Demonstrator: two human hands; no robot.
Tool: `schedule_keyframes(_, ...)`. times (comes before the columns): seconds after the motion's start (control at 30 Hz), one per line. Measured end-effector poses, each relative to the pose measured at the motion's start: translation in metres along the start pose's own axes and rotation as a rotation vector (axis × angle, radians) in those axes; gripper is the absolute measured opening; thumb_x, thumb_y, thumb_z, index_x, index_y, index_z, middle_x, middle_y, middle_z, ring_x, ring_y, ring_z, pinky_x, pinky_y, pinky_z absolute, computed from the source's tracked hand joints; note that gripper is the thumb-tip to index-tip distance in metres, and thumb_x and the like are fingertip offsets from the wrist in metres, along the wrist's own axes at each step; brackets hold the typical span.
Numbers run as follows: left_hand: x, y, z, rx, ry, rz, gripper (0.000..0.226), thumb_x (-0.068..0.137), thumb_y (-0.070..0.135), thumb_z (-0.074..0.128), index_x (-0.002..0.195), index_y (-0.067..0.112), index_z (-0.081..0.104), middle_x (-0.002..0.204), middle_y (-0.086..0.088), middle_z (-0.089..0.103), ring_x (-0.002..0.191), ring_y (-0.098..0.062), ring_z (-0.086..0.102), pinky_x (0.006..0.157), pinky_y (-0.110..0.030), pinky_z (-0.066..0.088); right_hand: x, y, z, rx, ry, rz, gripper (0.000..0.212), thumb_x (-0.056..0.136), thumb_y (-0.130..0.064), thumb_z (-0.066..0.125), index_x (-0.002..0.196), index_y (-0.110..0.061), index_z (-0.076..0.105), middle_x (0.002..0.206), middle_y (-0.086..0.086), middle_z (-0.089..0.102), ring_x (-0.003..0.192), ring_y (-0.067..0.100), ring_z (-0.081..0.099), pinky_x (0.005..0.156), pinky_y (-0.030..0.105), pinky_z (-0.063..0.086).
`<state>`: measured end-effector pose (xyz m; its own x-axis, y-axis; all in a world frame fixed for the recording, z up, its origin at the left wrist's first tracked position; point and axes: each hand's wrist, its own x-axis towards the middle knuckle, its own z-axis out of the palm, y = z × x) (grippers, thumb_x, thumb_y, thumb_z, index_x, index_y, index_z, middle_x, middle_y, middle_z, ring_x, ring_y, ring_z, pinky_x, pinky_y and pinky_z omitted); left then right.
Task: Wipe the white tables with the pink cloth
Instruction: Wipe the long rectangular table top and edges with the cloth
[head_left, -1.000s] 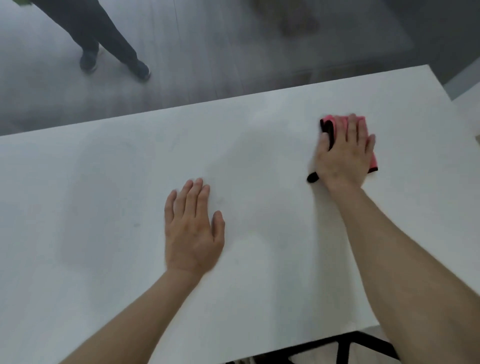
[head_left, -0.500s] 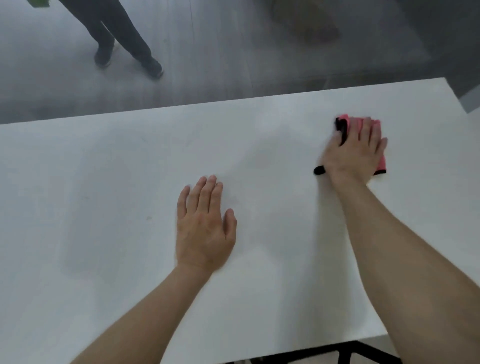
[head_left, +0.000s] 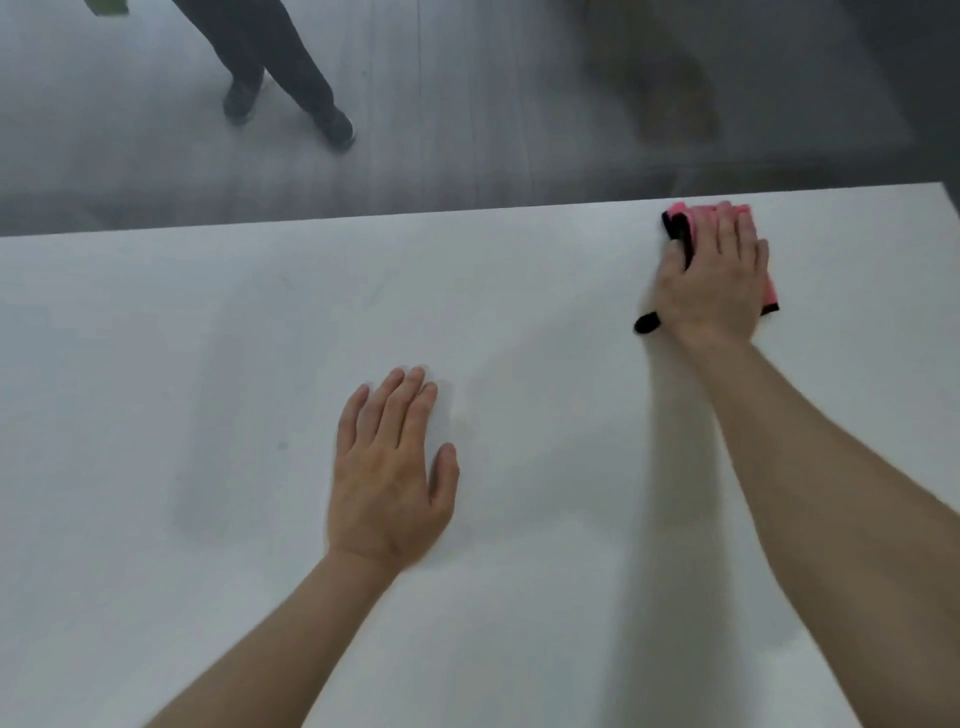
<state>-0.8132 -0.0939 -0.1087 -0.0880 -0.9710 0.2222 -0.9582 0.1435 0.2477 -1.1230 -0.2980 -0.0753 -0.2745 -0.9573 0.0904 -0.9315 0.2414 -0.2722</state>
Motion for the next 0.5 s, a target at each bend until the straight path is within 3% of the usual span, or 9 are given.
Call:
schedule_keyframes(0.07, 0.000, -0.002, 0.001, 0.012, -0.006, 0.003, 0.061, 0.105, 0.035, 0.050, 0.157, 0.004, 0.052, 0.169, -0.011, 0.045, 0.161, -0.031, 0.036, 0.129, -0.059, 0.028, -0.009, -0.034, 0.010, -0.030, -0.026, 0.073, 0.060, 0.114, -0.044, 0.031, 0.169, -0.019, 0.033, 0.179, 0.007, 0.021, 0.167, 0.027, 0.010, 0.135, 0.048, 0.005)
schedule_keyframes(0.23, -0.001, -0.002, -0.001, 0.017, -0.015, 0.001, 0.061, 0.105, 0.035, 0.051, 0.158, 0.004, 0.052, 0.169, -0.009, 0.045, 0.162, -0.029, 0.035, 0.129, -0.059, 0.028, -0.076, -0.174, 0.039, 0.000, -0.208, -0.608, 0.056, 0.115, -0.045, 0.028, 0.166, -0.024, 0.037, 0.177, 0.000, 0.028, 0.167, 0.022, 0.011, 0.135, 0.043, 0.002)
schedule_keyframes(0.33, 0.000, -0.002, -0.002, 0.020, -0.025, 0.003, 0.062, 0.105, 0.036, 0.050, 0.159, 0.005, 0.051, 0.170, -0.008, 0.044, 0.162, -0.027, 0.034, 0.130, -0.058, 0.028, -0.063, -0.153, 0.035, 0.060, -0.240, -0.747, 0.054, 0.115, -0.042, 0.036, 0.166, -0.025, 0.040, 0.176, -0.003, 0.030, 0.167, 0.020, 0.014, 0.135, 0.040, 0.005)
schedule_keyframes(0.37, 0.000, -0.003, -0.002, 0.021, -0.026, 0.004, 0.061, 0.105, 0.037, 0.049, 0.158, 0.006, 0.052, 0.170, -0.008, 0.044, 0.162, -0.028, 0.035, 0.130, -0.058, 0.027, -0.048, -0.128, 0.032, 0.093, -0.188, -0.702, 0.051, 0.113, -0.037, 0.041, 0.162, -0.025, 0.047, 0.173, -0.002, 0.038, 0.165, 0.021, 0.020, 0.135, 0.039, 0.009)
schedule_keyframes(0.43, -0.001, -0.002, -0.002, 0.020, -0.024, 0.000, 0.061, 0.106, 0.037, 0.047, 0.158, 0.006, 0.052, 0.170, -0.008, 0.044, 0.162, -0.028, 0.035, 0.130, -0.058, 0.027, -0.013, -0.067, 0.021, 0.108, -0.041, -0.442, 0.047, 0.109, -0.032, 0.046, 0.154, -0.022, 0.057, 0.165, 0.002, 0.049, 0.161, 0.026, 0.031, 0.134, 0.039, 0.015)
schedule_keyframes(0.5, -0.001, -0.001, -0.001, 0.022, -0.025, 0.001, 0.062, 0.105, 0.038, 0.047, 0.158, 0.005, 0.052, 0.170, -0.009, 0.044, 0.162, -0.029, 0.035, 0.130, -0.058, 0.027, 0.011, -0.014, 0.009, 0.043, 0.028, -0.107, 0.054, 0.109, -0.037, 0.041, 0.159, -0.018, 0.050, 0.171, 0.007, 0.041, 0.163, 0.029, 0.026, 0.134, 0.043, 0.013)
